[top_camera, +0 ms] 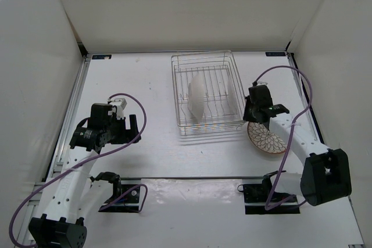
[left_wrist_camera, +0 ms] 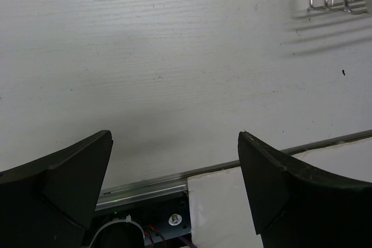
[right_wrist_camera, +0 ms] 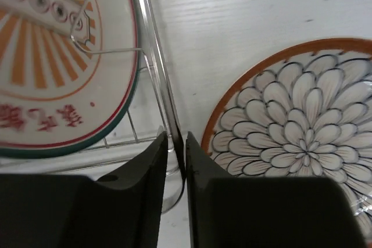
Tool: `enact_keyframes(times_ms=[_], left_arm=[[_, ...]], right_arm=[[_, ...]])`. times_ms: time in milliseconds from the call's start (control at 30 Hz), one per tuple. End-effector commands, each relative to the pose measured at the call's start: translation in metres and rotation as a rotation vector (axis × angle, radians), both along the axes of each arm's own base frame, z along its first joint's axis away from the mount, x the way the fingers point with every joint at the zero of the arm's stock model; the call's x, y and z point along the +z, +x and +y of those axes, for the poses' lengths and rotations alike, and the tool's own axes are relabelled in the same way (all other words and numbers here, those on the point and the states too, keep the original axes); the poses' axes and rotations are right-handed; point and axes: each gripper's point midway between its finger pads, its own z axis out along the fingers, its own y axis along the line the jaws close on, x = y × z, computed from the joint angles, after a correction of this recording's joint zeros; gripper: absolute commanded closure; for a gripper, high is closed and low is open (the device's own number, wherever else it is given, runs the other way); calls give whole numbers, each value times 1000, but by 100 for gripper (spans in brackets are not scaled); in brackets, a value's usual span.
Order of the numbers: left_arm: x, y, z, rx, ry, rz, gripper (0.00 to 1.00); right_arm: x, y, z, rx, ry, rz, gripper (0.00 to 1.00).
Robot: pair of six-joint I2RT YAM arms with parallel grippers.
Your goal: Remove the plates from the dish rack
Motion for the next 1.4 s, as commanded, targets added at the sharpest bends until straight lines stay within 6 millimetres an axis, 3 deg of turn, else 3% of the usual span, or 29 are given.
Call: enact_keyframes(times_ms=[0, 133, 267, 333, 367, 433, 600, 700, 867, 1000, 1133, 1367], left_arm=[[13, 4, -4, -11, -19, -44, 0], [13, 4, -4, -14, -20, -42, 0], [13, 3, -3, -11, -17, -45, 0], [14, 3, -4, -13, -20, -46, 0], [14, 3, -3, -9, -16, -45, 0], [13, 3, -4, -13, -17, -43, 0], [14, 3, -3, -11, -20, -44, 0], [14, 4, -3, -12, -20, -47, 0], [13, 3, -3, -10, -18, -41, 0], [12, 3, -3, -10, -18, -39, 0], [11, 4, -3, -10, -16, -32, 0], [10, 5, -3, -9, -12, -27, 0]], right_arm=[[-10, -20, 44, 139, 195, 93, 78], [-6, -22, 59, 152, 264, 111, 80], [-1, -22, 69, 163, 313, 107, 73], [6, -21, 70, 167, 317, 90, 66], [8, -22, 69, 170, 315, 83, 55], [17, -21, 66, 169, 300, 71, 50], [55, -10, 43, 130, 200, -62, 42], [77, -3, 42, 168, 179, -137, 41], [124, 13, 85, 414, 290, -303, 41], [131, 20, 110, 526, 330, -322, 41], [118, 28, 127, 569, 332, -282, 41], [109, 36, 138, 585, 259, -291, 40]])
